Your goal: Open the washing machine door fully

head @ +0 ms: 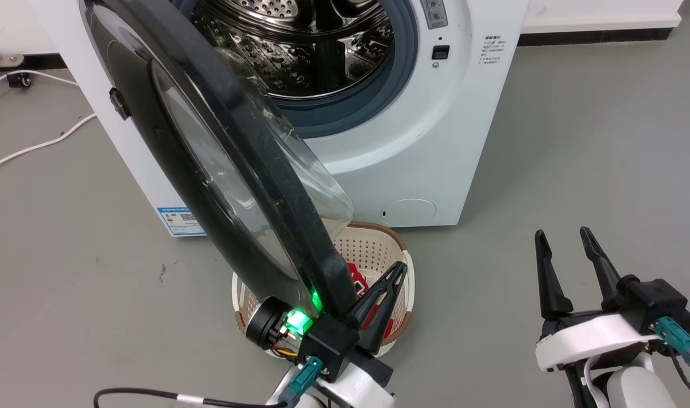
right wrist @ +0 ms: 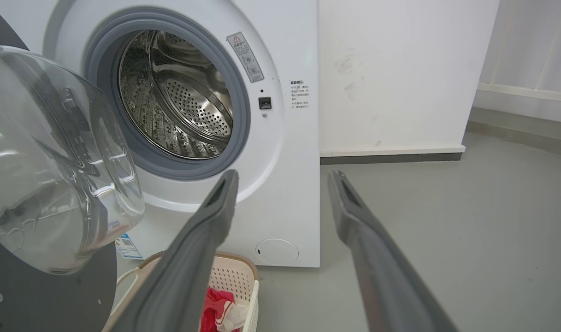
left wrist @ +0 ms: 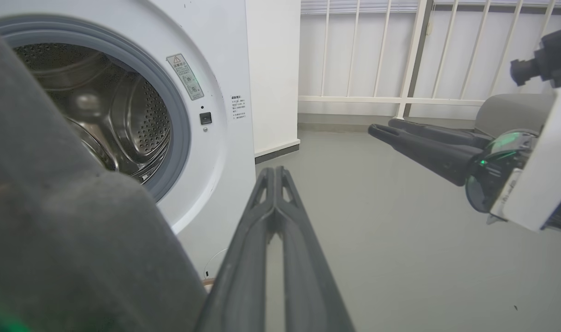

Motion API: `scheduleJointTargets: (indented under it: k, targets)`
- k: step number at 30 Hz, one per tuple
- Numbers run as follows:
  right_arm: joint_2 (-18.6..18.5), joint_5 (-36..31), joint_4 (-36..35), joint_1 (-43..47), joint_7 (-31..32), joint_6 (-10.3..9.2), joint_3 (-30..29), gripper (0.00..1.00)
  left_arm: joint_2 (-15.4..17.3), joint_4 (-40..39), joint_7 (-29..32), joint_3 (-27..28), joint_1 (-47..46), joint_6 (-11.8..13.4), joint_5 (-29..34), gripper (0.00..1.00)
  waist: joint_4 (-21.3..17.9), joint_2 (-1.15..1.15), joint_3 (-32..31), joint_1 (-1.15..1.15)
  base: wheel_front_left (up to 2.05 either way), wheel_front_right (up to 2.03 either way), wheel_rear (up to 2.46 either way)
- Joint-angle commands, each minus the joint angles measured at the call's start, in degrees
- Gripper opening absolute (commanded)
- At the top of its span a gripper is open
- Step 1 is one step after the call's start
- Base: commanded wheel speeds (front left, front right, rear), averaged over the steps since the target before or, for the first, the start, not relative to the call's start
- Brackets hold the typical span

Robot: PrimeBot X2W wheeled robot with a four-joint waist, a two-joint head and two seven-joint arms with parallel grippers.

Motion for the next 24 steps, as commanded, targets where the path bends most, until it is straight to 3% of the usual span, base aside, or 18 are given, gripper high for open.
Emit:
scheduleJointTargets:
  k: [1,16,24]
  targets:
    - [0.1,0.2,0.2,-0.3,-0.2,-0.02,0.0,1.00,1.5,-0.1,0.0,3.1,0.0,1.7,0.0,0.00,0.1,0.00,0.0,0.00,0.00,0.00,0.00]
    - [0.1,0.9,0.6,0.7,-0.4,-0.02,-0.5,1.00,3.6,-6.0,0.2,7.7,9.1,4.7,0.6,0.00,3.5,0.00,0.1,0.00,0.00,0.00,0.00]
    - [0.1,0.4,0.1,1.8,-0.1,-0.02,-2.2,1.00,3.5,-11.0,0.1,9.2,13.5,5.2,0.4,0.00,8.5,0.00,-0.2,0.00,0.00,0.00,0.00]
